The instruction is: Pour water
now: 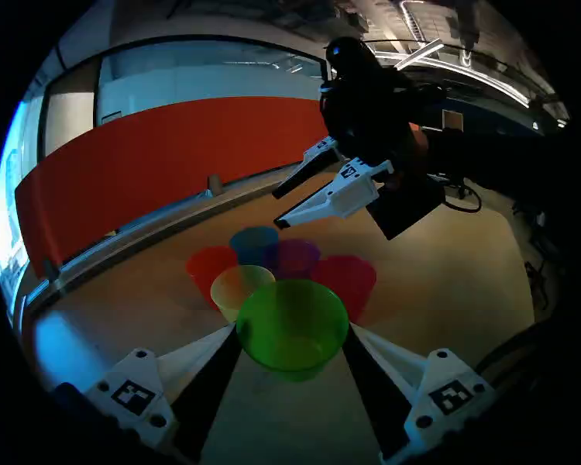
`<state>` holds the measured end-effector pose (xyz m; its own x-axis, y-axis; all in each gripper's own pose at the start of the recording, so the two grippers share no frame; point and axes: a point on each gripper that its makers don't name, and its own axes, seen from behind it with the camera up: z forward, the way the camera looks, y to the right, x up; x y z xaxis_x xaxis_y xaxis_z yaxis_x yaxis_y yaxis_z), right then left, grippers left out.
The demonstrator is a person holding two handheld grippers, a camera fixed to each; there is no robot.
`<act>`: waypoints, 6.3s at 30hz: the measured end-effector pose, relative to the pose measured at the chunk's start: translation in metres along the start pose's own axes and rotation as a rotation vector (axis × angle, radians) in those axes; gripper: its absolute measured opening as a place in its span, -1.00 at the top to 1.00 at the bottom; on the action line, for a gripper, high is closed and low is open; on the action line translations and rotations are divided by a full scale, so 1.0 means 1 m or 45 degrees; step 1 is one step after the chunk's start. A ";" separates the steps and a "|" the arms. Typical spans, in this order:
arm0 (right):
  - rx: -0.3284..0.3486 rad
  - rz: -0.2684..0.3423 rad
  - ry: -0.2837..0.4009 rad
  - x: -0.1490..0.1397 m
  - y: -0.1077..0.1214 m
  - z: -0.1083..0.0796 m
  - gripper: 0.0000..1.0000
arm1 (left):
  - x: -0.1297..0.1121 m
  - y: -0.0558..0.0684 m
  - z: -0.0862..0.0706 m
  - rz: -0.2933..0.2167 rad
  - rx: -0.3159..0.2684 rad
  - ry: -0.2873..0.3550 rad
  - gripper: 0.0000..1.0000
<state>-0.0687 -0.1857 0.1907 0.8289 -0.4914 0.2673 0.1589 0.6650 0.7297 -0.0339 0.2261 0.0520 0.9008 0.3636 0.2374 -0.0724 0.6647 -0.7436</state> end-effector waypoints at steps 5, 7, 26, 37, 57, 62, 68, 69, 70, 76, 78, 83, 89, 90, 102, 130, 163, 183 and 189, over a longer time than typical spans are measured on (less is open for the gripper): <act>0.017 0.003 -0.026 0.000 -0.002 0.015 -1.00 | 0.001 -0.002 -0.004 -0.007 0.000 0.016 -0.73; 0.030 0.011 -0.037 0.001 -0.005 0.021 -1.00 | 0.000 -0.003 -0.005 -0.013 0.000 0.021 -0.73; 0.088 0.026 -0.119 0.004 -0.022 0.051 -1.00 | -0.002 -0.006 -0.016 -0.030 -0.003 0.048 -0.73; 0.079 0.053 -0.195 -0.007 -0.023 0.059 -1.00 | -0.001 -0.004 -0.018 -0.023 -0.007 0.056 -0.73; 0.077 0.065 -0.300 -0.018 -0.022 0.054 -1.00 | -0.002 -0.006 -0.018 -0.028 -0.009 0.064 -0.73; 0.078 0.062 -0.322 -0.021 -0.023 0.053 -0.97 | -0.002 -0.008 -0.018 -0.033 -0.007 0.065 -0.73; 0.071 0.056 -0.341 -0.025 -0.022 0.053 -0.93 | -0.002 -0.009 -0.017 -0.035 -0.002 0.066 -0.73; 0.071 0.056 -0.342 -0.026 -0.022 0.053 -0.92 | -0.002 -0.009 -0.017 -0.035 -0.002 0.067 -0.73; 0.072 0.055 -0.342 -0.026 -0.022 0.053 -0.91 | -0.002 -0.009 -0.018 -0.035 -0.003 0.067 -0.73; 0.065 0.067 -0.330 -0.027 -0.023 0.053 -0.85 | -0.002 -0.010 -0.017 -0.039 0.001 0.069 -0.73; 0.059 0.070 -0.320 -0.027 -0.023 0.054 -0.84 | -0.002 -0.011 -0.017 -0.041 0.004 0.071 -0.73; 0.038 0.082 -0.270 -0.025 -0.021 0.057 -0.83 | -0.001 -0.012 -0.018 -0.046 0.007 0.076 -0.73; 0.036 0.136 -0.185 -0.018 -0.018 0.057 -0.82 | 0.000 -0.013 -0.018 -0.044 0.011 0.080 -0.73; 0.037 0.145 -0.171 -0.018 -0.018 0.057 -0.82 | 0.000 -0.014 -0.018 -0.044 0.013 0.081 -0.73; 0.001 0.200 0.049 0.008 -0.009 0.048 -0.81 | 0.005 -0.019 -0.020 -0.050 0.031 0.098 -0.73; -0.095 0.232 0.479 0.085 -0.048 -0.067 -0.81 | 0.056 -0.006 -0.072 -0.082 0.108 0.277 -0.73; -0.113 0.196 0.636 0.079 -0.143 -0.184 -0.80 | 0.096 0.055 -0.137 -0.118 0.095 0.479 -0.74; -0.088 0.177 0.644 0.064 -0.181 -0.202 -0.81 | 0.103 0.079 -0.152 -0.116 0.065 0.510 -0.75; -0.085 0.177 0.653 0.063 -0.185 -0.205 -0.81 | 0.102 0.081 -0.154 -0.117 0.067 0.512 -0.75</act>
<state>0.0643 -0.2247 -0.0565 0.9976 -0.0692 0.0042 0.0490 0.7466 0.6635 0.1175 0.2169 -0.0805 0.9992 0.0245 0.0305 0.0036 0.7190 -0.6950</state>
